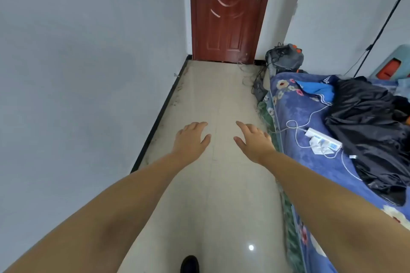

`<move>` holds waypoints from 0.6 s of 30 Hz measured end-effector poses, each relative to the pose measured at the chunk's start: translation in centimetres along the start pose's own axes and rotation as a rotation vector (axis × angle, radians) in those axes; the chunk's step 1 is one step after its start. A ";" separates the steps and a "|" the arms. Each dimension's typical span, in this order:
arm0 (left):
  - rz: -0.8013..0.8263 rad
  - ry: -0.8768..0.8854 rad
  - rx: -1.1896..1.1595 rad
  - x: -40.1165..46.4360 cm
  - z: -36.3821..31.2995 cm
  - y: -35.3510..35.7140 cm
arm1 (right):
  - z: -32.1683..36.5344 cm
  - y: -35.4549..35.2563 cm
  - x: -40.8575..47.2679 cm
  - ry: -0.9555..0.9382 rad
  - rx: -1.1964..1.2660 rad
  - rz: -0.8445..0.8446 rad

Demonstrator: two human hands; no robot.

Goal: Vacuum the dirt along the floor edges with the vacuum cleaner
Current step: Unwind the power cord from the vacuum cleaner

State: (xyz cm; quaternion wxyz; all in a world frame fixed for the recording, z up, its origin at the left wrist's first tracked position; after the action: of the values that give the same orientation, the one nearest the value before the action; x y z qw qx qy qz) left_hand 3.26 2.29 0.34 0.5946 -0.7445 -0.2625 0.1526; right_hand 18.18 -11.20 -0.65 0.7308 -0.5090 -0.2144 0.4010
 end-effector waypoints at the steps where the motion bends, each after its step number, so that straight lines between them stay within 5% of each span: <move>1: 0.011 0.017 0.003 1.7 0.7 -0.3 | 0.2 -0.3 1.5 0.002 0.007 0.008; 18: 0.096 0.104 0.041 35.1 2.4 4.1 | -9.0 -5.3 31.2 0.102 0.021 0.021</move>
State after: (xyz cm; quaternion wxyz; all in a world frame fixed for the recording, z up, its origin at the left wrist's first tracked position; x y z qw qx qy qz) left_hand 31.45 23.66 -1.26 0.6147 -0.7507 -0.1921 0.1474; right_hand 44.91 7.88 -2.23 0.7419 -0.5234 -0.1674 0.3842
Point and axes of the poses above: each hand's wrist, its own x-axis towards the middle knuckle, its own y-axis out of the palm, z = x × y, the point moved 4 cm from there along x, towards the middle knuckle, and after that the axes turned 10 degrees about x, right-handed, at the moved point
